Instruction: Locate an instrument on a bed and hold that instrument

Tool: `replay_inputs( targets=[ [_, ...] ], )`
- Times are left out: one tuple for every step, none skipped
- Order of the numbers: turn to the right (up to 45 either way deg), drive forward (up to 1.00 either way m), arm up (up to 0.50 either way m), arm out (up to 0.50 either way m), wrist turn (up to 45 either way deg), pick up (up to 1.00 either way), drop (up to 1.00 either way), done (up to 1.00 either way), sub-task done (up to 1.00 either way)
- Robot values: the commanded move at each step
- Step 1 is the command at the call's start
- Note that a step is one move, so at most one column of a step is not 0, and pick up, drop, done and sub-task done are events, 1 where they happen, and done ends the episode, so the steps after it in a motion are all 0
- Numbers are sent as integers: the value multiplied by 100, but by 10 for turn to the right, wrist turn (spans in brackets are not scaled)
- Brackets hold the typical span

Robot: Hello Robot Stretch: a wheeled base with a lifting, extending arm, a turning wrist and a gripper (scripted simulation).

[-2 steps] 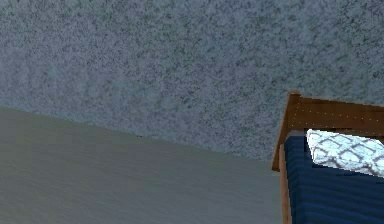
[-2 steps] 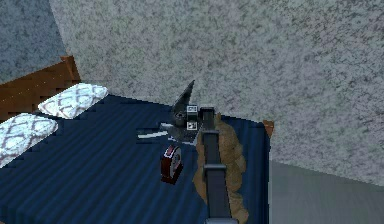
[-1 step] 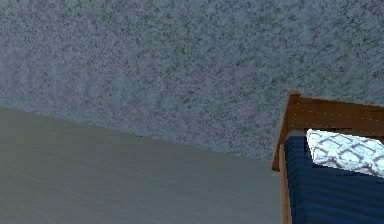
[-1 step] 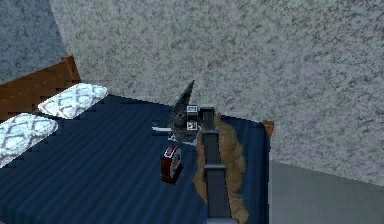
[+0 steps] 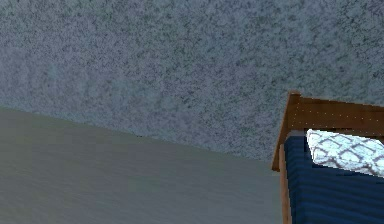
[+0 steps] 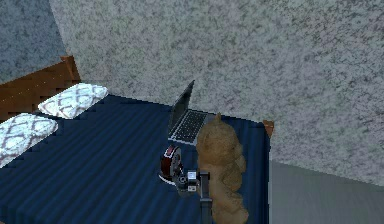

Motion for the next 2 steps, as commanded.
replay_inputs(
  targets=[
    [0,0,0,0,0,100,0,0,0],
    [0,0,10,0,0,0,0,0,0]
  ],
)
